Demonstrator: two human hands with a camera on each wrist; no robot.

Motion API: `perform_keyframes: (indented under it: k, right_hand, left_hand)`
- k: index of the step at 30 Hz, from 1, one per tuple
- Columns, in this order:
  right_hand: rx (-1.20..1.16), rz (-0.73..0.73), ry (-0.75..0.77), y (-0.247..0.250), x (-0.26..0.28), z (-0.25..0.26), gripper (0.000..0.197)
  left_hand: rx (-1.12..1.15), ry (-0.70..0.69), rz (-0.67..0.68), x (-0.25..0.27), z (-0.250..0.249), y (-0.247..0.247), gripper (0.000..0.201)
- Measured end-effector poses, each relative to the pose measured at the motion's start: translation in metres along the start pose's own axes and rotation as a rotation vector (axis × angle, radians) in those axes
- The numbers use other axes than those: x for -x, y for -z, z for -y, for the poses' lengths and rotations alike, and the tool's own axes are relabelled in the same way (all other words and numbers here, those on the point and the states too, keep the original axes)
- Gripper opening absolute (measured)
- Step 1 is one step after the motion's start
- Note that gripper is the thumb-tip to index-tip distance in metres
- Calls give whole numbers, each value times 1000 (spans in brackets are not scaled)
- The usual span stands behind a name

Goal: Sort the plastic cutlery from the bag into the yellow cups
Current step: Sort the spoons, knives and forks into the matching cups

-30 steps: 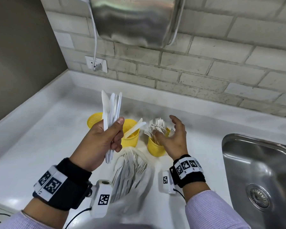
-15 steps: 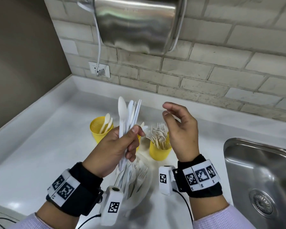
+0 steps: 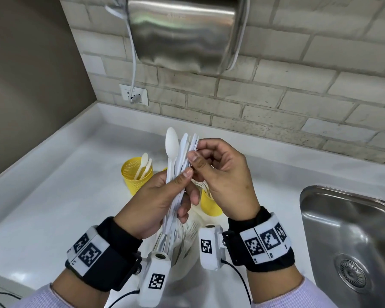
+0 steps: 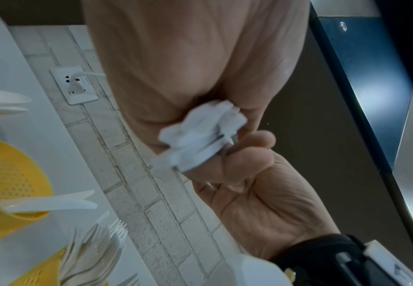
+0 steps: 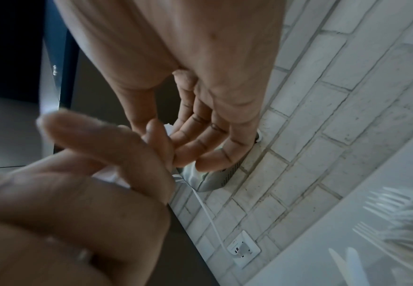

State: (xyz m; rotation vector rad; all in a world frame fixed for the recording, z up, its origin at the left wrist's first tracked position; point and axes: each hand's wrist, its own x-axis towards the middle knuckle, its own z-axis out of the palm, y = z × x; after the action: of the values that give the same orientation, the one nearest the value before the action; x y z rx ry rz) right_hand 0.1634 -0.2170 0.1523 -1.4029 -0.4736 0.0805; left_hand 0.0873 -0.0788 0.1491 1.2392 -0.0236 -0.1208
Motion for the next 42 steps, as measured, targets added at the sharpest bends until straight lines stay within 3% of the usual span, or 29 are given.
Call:
perform_keyframes:
  k: [7, 17, 20, 31, 35, 38, 42]
  right_hand:
    - [-165, -77, -41, 0, 4, 3, 23]
    - [-177, -168, -44, 2, 2, 2, 8]
    - [-180, -124, -82, 4, 1, 4, 6]
    - [-136, -74, -195, 3, 5, 4, 12]
    - [-106, -109, -185, 1, 5, 6, 23]
    - [-214, -202, -205, 2, 3, 10, 34]
    - [-541, -274, -242, 11, 0, 16, 39]
  left_hand:
    - [-20, 32, -16, 2, -2, -4, 36]
    - [-15, 58, -100, 3, -2, -5, 35]
    - [-32, 56, -120, 2, -1, -3, 39]
    - [-111, 17, -149, 1, 1, -5, 39]
    - [-142, 6, -132, 1, 1, -5, 38]
    - [-149, 4, -129, 1, 2, -5, 38]
    - [-146, 5, -167, 0, 3, -1, 39]
